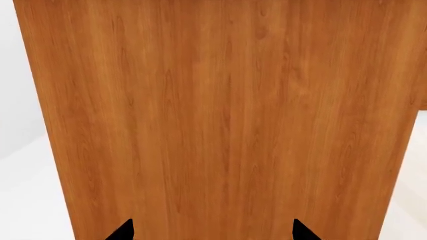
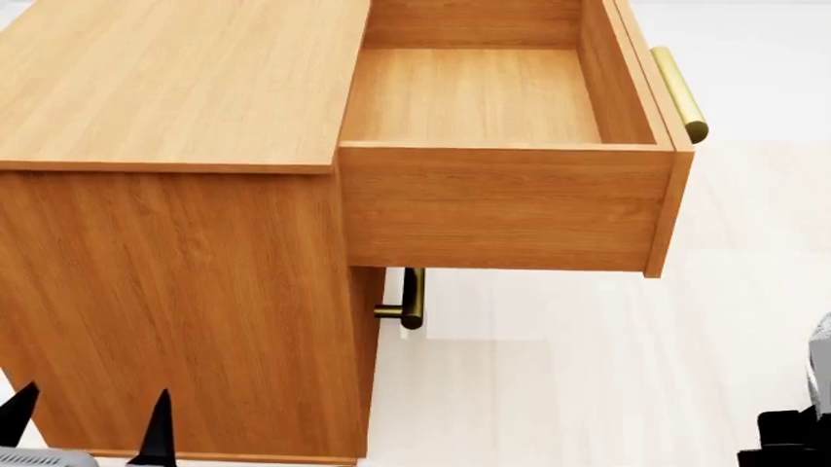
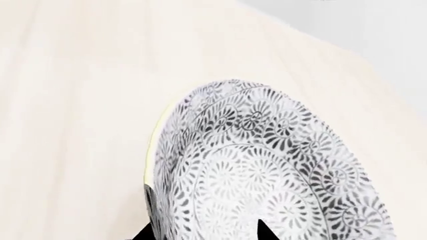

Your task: Put the bowl on top of the cabinet.

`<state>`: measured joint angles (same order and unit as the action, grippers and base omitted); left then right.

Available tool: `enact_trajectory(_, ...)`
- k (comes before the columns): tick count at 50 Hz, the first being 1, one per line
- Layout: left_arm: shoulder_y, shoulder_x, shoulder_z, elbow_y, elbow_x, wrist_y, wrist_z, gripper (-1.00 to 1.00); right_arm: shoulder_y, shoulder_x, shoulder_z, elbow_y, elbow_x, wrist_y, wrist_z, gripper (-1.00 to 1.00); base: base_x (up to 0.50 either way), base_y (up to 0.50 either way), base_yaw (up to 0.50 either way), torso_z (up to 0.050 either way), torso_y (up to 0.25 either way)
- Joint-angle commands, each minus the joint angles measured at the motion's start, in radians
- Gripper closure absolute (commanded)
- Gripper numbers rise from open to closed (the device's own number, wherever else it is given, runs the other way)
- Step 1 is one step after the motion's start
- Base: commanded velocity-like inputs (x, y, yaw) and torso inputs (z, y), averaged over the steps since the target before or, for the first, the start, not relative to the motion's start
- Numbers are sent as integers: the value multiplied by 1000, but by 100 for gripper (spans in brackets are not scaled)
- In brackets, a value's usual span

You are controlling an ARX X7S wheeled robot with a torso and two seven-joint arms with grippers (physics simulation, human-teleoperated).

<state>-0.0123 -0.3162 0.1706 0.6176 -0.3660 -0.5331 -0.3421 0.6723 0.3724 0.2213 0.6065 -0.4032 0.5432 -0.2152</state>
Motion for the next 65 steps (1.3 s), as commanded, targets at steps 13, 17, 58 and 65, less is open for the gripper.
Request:
enact_trajectory(13,25,-11,-18,0,-22,29,0,-100,-48,-23,14,-29,44,47,-10,100,0,0,0,0,0)
enact_trajectory(17,27,-12,-17,-1,-23,32,0,-100,-50,-22,13,-38,43,53,-12,100,0,0,0,0,0)
enact_trajectory(58,45,-27,-17,-18,-47,73,14,-100,20,83,-127,-743,-165,624,-250,100,0,0,0,0,0)
enact_trajectory(65,42,-29,-6,-22,-44,76,17,-100,131,129,-250,-815,-231,761,-328,100,0,0,0,0,0)
